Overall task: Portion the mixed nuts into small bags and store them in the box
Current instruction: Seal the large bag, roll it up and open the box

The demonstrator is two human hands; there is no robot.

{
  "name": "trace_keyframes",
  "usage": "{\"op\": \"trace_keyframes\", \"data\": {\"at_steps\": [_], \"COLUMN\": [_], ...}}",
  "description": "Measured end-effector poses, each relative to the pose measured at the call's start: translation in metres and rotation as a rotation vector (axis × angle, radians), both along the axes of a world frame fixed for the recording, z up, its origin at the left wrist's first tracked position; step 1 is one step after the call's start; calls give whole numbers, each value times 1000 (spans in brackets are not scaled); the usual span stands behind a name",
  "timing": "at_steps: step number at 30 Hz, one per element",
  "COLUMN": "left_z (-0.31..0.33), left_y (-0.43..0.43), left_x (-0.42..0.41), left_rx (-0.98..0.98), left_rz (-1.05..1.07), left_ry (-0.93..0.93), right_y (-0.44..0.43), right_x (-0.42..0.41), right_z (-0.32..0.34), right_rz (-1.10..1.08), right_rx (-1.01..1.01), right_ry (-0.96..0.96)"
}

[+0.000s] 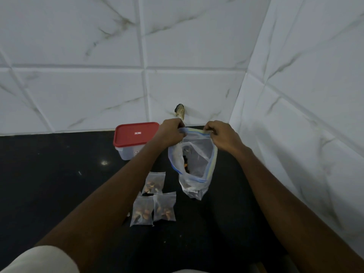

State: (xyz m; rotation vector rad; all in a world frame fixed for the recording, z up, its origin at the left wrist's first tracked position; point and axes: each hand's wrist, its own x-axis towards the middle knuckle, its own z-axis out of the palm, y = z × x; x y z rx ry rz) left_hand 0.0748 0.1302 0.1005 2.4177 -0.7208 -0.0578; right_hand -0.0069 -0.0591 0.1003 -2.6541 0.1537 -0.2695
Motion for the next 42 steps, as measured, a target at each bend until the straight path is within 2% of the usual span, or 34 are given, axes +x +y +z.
{"op": "trace_keyframes", "data": {"at_steps": [3, 7, 12, 14, 18, 22, 26, 29, 32, 36, 39, 42], "left_z": [3, 8, 12, 13, 18, 20, 21, 27, 31, 32, 33, 29], "left_y": [-3, -10, -10, -9, -9, -6, -2, 3, 7, 11, 11, 8], "left_x": [-1, -6, -6, -6, -7, -4, -5, -6, -4, -2, -5, -8], "left_rx": [19, 108, 164, 111, -113, -80, -168, -177, -154, -151, -125, -126], "left_rz": [-31, -65, -124, -149, -140, -123, -139, -132, -180, -192, -223, -217], "left_ry": [-19, -56, -53, -51, 49, 131, 425, 598, 663, 575, 369, 159], "right_y": [1, 7, 4, 1, 0, -3, -5, -1, 1, 2, 4, 3], "right_x": [1, 3, 10, 11, 11, 9, 8, 6, 3, 0, -3, -2], "right_z": [1, 3, 3, 3, 3, 2, 5, 8, 10, 15, 22, 25], "right_rz": [-36, 61, -35, -56, -22, 24, 88, 133, 158, 208, 239, 272], "right_rx": [35, 35, 58, 71, 101, 118, 100, 145, 169, 281, 424, 423], "right_ry": [4, 11, -186, -204, -150, -53, 34, 7, -39, 58, 186, 269]}}
